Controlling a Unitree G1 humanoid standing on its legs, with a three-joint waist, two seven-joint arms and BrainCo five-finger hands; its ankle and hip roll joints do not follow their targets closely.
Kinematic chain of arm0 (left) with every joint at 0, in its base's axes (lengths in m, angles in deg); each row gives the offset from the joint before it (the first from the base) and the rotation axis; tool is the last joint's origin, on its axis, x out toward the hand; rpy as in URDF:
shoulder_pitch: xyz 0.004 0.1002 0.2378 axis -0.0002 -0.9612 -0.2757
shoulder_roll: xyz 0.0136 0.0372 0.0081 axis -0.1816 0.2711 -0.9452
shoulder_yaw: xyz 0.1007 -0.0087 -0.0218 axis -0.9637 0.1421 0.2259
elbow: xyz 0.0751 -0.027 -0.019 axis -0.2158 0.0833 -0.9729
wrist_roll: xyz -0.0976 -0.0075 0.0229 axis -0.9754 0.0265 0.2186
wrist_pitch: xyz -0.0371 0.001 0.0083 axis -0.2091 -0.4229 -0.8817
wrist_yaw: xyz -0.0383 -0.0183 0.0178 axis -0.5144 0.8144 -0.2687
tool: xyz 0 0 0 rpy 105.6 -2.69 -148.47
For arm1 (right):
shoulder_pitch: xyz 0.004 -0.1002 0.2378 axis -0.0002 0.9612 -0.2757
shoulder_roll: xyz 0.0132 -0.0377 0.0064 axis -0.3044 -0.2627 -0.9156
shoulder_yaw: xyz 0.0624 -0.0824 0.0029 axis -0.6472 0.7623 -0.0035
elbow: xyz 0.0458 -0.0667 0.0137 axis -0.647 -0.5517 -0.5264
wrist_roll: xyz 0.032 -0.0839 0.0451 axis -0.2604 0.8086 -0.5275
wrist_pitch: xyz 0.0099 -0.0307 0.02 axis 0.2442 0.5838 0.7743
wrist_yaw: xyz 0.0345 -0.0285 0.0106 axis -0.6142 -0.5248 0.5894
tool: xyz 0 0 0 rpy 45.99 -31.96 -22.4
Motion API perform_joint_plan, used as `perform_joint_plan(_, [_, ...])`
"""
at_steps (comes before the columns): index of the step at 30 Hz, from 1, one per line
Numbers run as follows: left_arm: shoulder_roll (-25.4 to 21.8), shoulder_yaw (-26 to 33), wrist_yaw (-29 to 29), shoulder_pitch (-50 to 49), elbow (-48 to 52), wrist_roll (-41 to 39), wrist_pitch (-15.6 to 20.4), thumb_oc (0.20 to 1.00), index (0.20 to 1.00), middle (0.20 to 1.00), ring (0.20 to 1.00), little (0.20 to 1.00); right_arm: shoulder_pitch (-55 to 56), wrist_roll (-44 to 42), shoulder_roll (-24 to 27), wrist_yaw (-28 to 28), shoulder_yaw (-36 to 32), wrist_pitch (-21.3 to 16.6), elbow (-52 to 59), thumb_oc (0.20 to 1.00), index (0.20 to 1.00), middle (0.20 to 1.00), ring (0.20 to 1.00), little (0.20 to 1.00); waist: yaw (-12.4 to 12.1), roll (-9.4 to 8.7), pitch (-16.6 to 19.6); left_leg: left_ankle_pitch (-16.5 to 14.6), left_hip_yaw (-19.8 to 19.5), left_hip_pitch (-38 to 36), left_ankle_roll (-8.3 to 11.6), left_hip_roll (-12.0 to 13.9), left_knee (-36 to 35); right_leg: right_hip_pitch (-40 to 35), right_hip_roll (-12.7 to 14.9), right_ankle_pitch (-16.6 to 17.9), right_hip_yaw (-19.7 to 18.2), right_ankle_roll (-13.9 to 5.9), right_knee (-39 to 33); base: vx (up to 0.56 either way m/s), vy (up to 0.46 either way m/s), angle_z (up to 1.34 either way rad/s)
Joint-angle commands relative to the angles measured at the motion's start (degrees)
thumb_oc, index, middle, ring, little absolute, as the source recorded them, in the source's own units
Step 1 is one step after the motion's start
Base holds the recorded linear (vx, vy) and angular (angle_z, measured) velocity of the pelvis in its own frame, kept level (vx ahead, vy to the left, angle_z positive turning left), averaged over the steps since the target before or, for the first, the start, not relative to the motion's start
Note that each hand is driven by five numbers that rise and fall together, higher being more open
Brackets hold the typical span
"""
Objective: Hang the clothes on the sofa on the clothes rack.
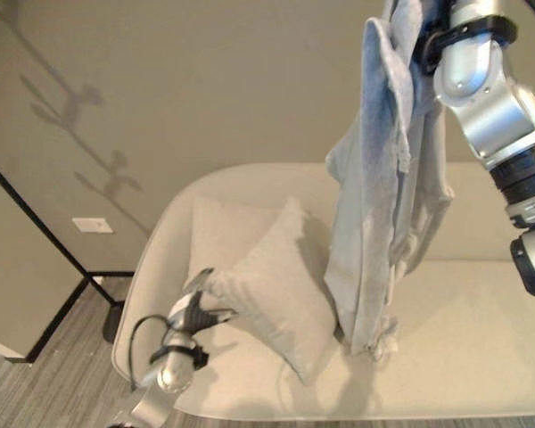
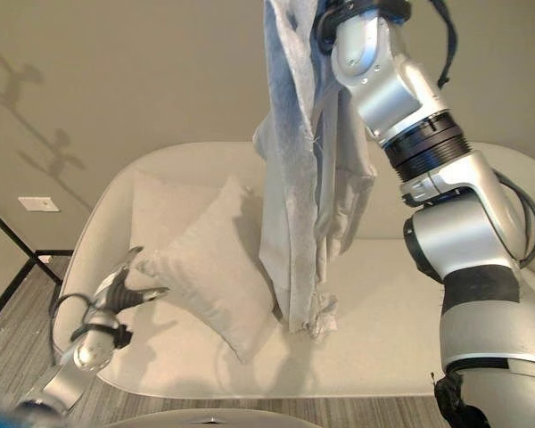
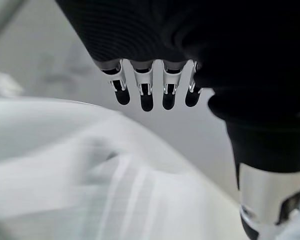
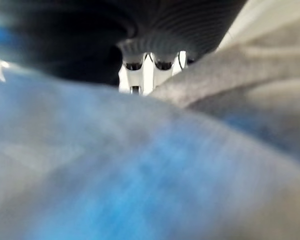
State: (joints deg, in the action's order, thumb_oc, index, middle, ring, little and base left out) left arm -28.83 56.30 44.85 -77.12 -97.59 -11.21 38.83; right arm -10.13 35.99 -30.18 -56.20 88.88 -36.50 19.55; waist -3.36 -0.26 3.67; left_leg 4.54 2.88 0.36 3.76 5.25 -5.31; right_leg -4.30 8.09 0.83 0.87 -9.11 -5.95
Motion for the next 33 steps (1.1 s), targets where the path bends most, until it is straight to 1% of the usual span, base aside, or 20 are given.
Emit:
perform_joint_plan(1, [-3.04, -2.79, 0.32, 9.1, -0.04, 3.94, 3.35, 1.0, 1.0, 1.0, 1.0, 1.0, -9.6, -1.04, -0.14, -1.27, 1.34, -2.33, -1.75, 0.2, 0.2, 0.2, 0.2, 0.2, 1.1, -4.15, 1.42, -1.2, -0.53, 1.57, 2.02, 3.63, 0.31, -0.34, 1.3, 0.35, 1.44, 1.99, 1.2, -0.04, 0.01, -0.02])
perform_joint_plan(3, [-1.92, -6.66, -0.29, 12.81, -1.86, 4.66, 3.31, 1.0, 1.0, 1.0, 1.0, 1.0, -9.88, -1.93, -2.03, -1.16, 1.57, -2.9, -1.94, 0.2, 0.2, 0.2, 0.2, 0.2, 1.94, -4.15, 1.56, -1.38, -0.26, 1.4, 1.97, 3.62, 0.31, -0.17, 1.39, 0.53, 1.21, 1.95, 1.21, 0.0, 0.0, 0.0])
perform_joint_plan(4, [-1.75, -6.91, -0.13, 13.14, -2.23, 4.68, 3.4, 1.0, 1.0, 1.0, 1.0, 1.0, -9.95, -1.95, -1.91, -1.18, 1.62, -2.96, -2.01, 0.2, 0.2, 0.2, 0.2, 0.2, 1.82, -4.15, 1.51, -1.38, -0.26, 1.42, 1.97, 3.61, 0.31, -0.15, 1.4, 0.53, 1.21, 1.94, 1.21, -0.01, 0.011, -0.04])
perform_joint_plan(5, [-0.92, -8.64, -0.53, 14.62, -3.73, 4.79, 3.12, 1.0, 1.0, 1.0, 1.0, 1.0, -9.92, -2.61, -2.8, -1.22, 1.56, -3.19, -2.11, 0.2, 0.2, 0.2, 0.2, 0.2, 2.23, -4.12, 1.63, -1.45, -0.14, 1.31, 1.93, 3.61, 0.31, -0.09, 1.44, 0.59, 1.03, 1.95, 1.23, -0.01, 0.016, -0.12])
perform_joint_plan(7, [2.41, -12.62, -1.31, 17.67, -9.7, 3.99, 2.29, 1.0, 1.0, 1.0, 1.0, 1.0, -10.5, -3.6, -4.37, -0.91, 1.84, -3.58, -1.85, 0.2, 0.2, 0.2, 0.2, 0.2, 3.0, -4.15, 1.87, -1.69, 0.13, 1.12, 1.83, 3.51, 0.31, 0.1, 1.6, 0.74, 0.51, 1.97, 1.26, -0.01, 0.019, -0.13])
perform_joint_plan(8, [2.7, -12.85, -1.08, 17.98, -10.19, 4.03, 2.45, 1.0, 1.0, 1.0, 1.0, 1.0, -10.55, -3.62, -4.26, -0.9, 1.93, -3.59, -1.89, 0.2, 0.2, 0.2, 0.2, 0.2, 2.85, -4.11, 1.85, -1.7, 0.17, 1.14, 1.82, 3.5, 0.31, 0.15, 1.61, 0.74, 0.47, 1.95, 1.26, -0.01, 0.018, -0.04])
perform_joint_plan(9, [5.05, -14.53, -1.58, 18.92, -14.64, 3.07, 1.74, 1.0, 1.0, 1.0, 1.0, 1.0, -10.68, -4.51, -5.1, -0.57, 1.93, -3.77, -1.41, 0.2, 0.2, 0.2, 0.2, 0.2, 3.42, -4.15, 1.93, -1.8, 0.35, 1.07, 1.78, 3.45, 0.31, 0.31, 1.68, 0.82, 0.2, 1.93, 1.26, 0.0, 0.0, 0.0])
perform_joint_plan(10, [5.25, -14.66, -1.43, 19.1, -14.96, 3.09, 1.86, 1.0, 1.0, 1.0, 1.0, 1.0, -10.7, -4.52, -5.03, -0.57, 1.98, -3.76, -1.41, 0.2, 0.2, 0.2, 0.2, 0.2, 3.34, -4.11, 1.92, -1.8, 0.36, 1.09, 1.77, 3.45, 0.31, 0.34, 1.68, 0.82, 0.19, 1.92, 1.26, -0.02, 0.028, -0.07])
perform_joint_plan(11, [7.18, -16.08, -1.76, 19.62, -19.14, 2.47, 1.26, 1.0, 1.0, 1.0, 1.0, 1.0, -11.07, -5.33, -5.43, -0.17, 2.12, -3.94, -1.13, 0.2, 0.2, 0.2, 0.2, 0.2, 3.79, -4.17, 1.96, -1.92, 0.58, 0.94, 1.73, 3.4, 0.31, 0.42, 1.7, 0.91, -0.17, 1.89, 1.27, 0.0, 0.019, -0.1])
perform_joint_plan(13, [8.65, -17.13, -2.03, 19.73, -22.5, 2.14, 0.92, 1.0, 1.0, 1.0, 1.0, 1.0, -11.84, -5.99, -5.44, 0.02, 2.56, -4.12, -1.5, 0.2, 0.2, 0.2, 0.2, 0.2, 3.89, -4.24, 2.02, -2.03, 0.83, 0.75, 1.66, 3.38, 0.31, 0.41, 1.74, 0.94, -0.41, 1.9, 1.27, 0.0, 0.017, -0.08])
perform_joint_plan(20, [9.91, -18.24, -2.28, 19.34, -26.98, 1.92, 0.63, 1.0, 1.0, 1.0, 1.0, 1.0, -16.47, -7.53, -5.0, -0.27, 4.87, -4.19, -7.59, 0.2, 0.2, 0.2, 0.2, 0.2, 4.07, -4.66, 2.35, -2.23, 1.27, 0.38, 1.62, 3.39, 0.31, 0.43, 1.76, 1.05, -0.86, 1.82, 1.11, 0.0, 0.006, -0.07])
perform_joint_plan(23, [10.83, -18.59, -1.4, 19.66, -30.31, 1.04, 0.53, 1.0, 1.0, 1.0, 1.0, 1.0, -20.1, -10.2, -5.46, -0.68, 6.69, -4.79, -13.05, 0.2, 0.2, 0.2, 0.2, 0.2, 4.23, -5.19, 2.66, -2.17, 1.54, 0.36, 1.77, 3.47, 0.31, 0.52, 1.73, 1.11, -0.92, 1.73, 1.07, 0.0, 0.0, 0.0])
perform_joint_plan(27, [14.22, -18.48, 0.25, 21.15, -37.58, -1.99, 0.1, 1.0, 1.0, 1.0, 1.0, 1.0, -23.1, -14.39, -6.44, -0.32, 8.35, -5.65, -17.23, 0.2, 0.2, 0.2, 0.2, 0.2, 4.86, -5.77, 3.29, -2.08, 1.61, 0.49, 2.07, 3.45, 0.31, 0.48, 1.74, 1.08, -0.81, 1.76, 1.06, 0.0, 0.0, 0.0])
perform_joint_plan(28, [14.24, -18.48, 0.26, 21.17, -37.6, -1.99, 0.11, 1.0, 1.0, 1.0, 1.0, 1.0, -23.11, -14.39, -6.44, -0.32, 8.37, -5.66, -17.25, 0.2, 0.2, 0.2, 0.2, 0.2, 4.87, -5.76, 3.28, -2.07, 1.6, 0.5, 2.08, 3.45, 0.31, 0.48, 1.74, 1.08, -0.8, 1.76, 1.06, 0.0, 0.0, 0.0])
perform_joint_plan(30, [15.99, -18.57, 0.8, 22.39, -40.26, -4.01, -0.15, 1.0, 1.0, 1.0, 1.0, 1.0, -23.71, -16.44, -6.52, -0.21, 8.71, -6.15, -17.03, 0.2, 0.2, 0.2, 0.2, 0.2, 5.53, -5.99, 3.5, -1.93, 1.69, 0.57, 2.3, 3.52, 0.31, 0.57, 1.76, 1.18, -0.81, 1.77, 1.11, 0.0, 0.0, 0.0])
perform_joint_plan(31, [17.3, -18.61, 0.74, 23.15, -41.44, -5.92, -0.14, 1.0, 1.0, 1.0, 1.0, 1.0, -24.27, -18.08, -6.66, -0.15, 9.16, -6.71, -16.34, 0.2, 0.2, 0.2, 0.2, 0.2, 6.05, -6.2, 3.63, -2.36, 1.77, 0.4, 2.54, 3.59, 0.31, 0.4, 1.72, 0.88, -0.8, 1.79, 1.08, 0.0, 0.0, 0.0])
perform_joint_plan(33, [18.71, -18.19, 0.68, 24.19, -42.13, -8.44, -0.26, 1.0, 1.0, 1.0, 1.0, 1.0, -24.42, -19.51, -6.58, -0.04, 9.42, -7.2, -15.22, 0.2, 0.2, 0.2, 0.2, 0.2, 6.59, -6.23, 3.72, -2.26, 1.85, 0.59, 2.71, 3.67, 0.31, 0.6, 1.63, 1.02, -0.99, 1.84, 1.07, 0.0, 0.0, 0.0])
